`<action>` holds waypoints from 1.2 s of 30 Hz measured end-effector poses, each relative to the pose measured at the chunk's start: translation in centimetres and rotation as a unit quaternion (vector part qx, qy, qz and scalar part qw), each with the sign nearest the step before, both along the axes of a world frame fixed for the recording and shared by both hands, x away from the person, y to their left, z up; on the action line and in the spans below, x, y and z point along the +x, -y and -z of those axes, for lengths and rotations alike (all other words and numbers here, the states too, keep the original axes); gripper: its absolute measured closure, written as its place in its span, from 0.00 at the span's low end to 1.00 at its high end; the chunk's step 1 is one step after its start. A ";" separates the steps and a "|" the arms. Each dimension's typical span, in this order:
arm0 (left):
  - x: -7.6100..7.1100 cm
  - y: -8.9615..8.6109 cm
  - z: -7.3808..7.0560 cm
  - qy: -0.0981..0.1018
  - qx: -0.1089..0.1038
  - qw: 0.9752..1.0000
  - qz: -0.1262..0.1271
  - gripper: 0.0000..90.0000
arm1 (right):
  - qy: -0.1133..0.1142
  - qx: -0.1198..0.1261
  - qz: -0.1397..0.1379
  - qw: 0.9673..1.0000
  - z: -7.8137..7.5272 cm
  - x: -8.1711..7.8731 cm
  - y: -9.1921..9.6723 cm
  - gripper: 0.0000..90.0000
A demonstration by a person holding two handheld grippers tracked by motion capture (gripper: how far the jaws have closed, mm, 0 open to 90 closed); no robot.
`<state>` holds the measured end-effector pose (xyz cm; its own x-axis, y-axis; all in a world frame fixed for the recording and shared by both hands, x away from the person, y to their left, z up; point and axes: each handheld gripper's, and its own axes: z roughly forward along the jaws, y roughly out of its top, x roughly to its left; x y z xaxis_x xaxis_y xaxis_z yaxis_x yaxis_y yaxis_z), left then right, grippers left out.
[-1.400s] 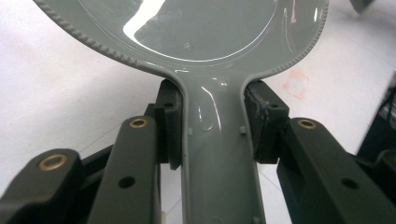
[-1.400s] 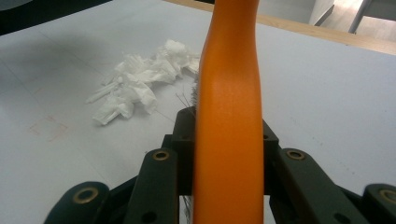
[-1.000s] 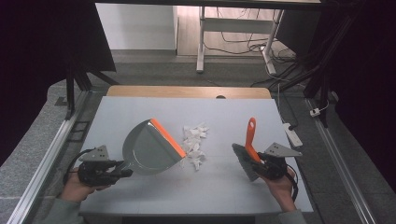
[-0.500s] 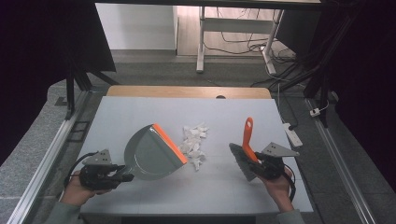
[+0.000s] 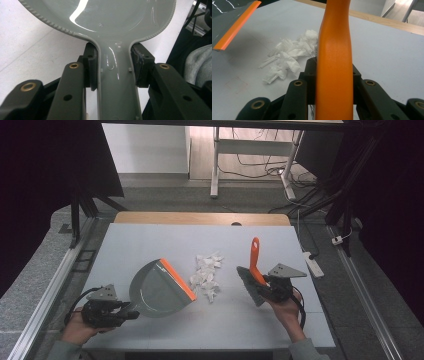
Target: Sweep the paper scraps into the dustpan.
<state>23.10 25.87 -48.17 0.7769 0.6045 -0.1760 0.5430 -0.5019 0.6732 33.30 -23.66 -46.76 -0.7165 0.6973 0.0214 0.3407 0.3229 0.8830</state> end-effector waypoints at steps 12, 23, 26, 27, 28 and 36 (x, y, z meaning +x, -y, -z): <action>0.2 1.2 1.2 -0.019 0.011 1.000 0.016 0.68 | -0.007 -0.001 0.002 1.000 -0.6 1.8 -1.6 0.78; 0.5 1.6 1.7 -0.029 0.020 0.999 0.038 0.68 | -0.019 0.015 0.015 1.000 -1.1 4.3 -3.4 0.78; 0.5 1.4 1.8 -0.030 0.018 0.999 0.033 0.68 | -0.018 0.017 0.016 1.000 -1.3 5.2 -4.1 0.78; 0.5 1.4 1.8 -0.031 0.017 0.999 0.032 0.68 | -0.019 0.019 0.015 1.000 -1.3 5.5 -4.4 0.78; 0.5 1.4 1.8 -0.031 0.016 0.999 0.032 0.68 | -0.020 0.018 0.017 0.999 -1.3 5.8 -4.6 0.78; 0.5 1.5 2.0 -0.037 0.014 0.999 0.030 0.68 | -0.033 0.008 0.034 0.999 -1.2 7.7 -5.4 0.78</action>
